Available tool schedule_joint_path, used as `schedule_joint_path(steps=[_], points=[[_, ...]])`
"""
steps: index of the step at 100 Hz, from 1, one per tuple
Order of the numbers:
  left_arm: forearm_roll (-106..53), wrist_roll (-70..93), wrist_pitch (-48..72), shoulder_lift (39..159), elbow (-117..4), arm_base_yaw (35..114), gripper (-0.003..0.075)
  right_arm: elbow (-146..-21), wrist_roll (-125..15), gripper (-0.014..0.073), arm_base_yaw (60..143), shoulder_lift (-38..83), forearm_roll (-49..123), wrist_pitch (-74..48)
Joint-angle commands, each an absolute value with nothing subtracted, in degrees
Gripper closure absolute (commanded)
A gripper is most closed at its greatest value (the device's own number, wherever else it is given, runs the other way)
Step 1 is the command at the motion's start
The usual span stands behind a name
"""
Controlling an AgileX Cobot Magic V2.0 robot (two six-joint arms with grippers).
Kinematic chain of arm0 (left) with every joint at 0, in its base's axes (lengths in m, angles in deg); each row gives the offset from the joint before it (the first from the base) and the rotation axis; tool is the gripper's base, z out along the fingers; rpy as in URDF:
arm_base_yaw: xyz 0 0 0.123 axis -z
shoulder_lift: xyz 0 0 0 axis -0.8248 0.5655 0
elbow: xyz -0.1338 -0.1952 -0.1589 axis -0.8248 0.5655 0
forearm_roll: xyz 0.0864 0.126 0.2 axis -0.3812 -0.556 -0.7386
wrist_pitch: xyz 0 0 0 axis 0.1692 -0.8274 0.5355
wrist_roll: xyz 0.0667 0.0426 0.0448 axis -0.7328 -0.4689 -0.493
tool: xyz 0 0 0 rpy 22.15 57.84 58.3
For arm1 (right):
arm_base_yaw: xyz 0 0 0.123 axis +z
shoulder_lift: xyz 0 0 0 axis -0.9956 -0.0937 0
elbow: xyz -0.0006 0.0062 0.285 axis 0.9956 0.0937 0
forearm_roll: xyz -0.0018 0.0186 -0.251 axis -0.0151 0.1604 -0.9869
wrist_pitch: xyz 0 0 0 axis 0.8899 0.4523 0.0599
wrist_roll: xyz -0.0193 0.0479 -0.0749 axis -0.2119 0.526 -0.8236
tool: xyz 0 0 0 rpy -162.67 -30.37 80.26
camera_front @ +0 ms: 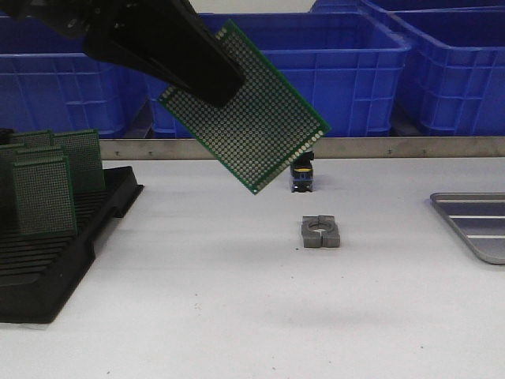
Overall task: Place circuit board on tray
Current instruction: 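Carry the board toward the center and bring the right gripper to it, then grasp the board edge with the right gripper and release the left gripper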
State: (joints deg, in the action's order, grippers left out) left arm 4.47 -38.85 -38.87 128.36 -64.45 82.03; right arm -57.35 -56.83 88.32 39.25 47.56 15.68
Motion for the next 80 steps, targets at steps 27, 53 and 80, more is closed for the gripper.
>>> schedule_joint_path(steps=[27, 53, 80], points=[[10.23, -38.81, -39.48, 126.43, -66.19, 82.52, 0.074, -59.52, -107.14, 0.0119, 99.89, 26.35, 79.84, 11.98], [10.23, -38.81, -39.48, 126.43, -66.19, 82.52, 0.0741, -59.72, -128.87, 0.0119, 106.12, 17.19, 100.26, 11.05], [10.23, -38.81, -39.48, 126.43, -66.19, 82.52, 0.0741, -59.72, -135.0, 0.0192, 107.86, 11.62, 107.91, 11.5]])
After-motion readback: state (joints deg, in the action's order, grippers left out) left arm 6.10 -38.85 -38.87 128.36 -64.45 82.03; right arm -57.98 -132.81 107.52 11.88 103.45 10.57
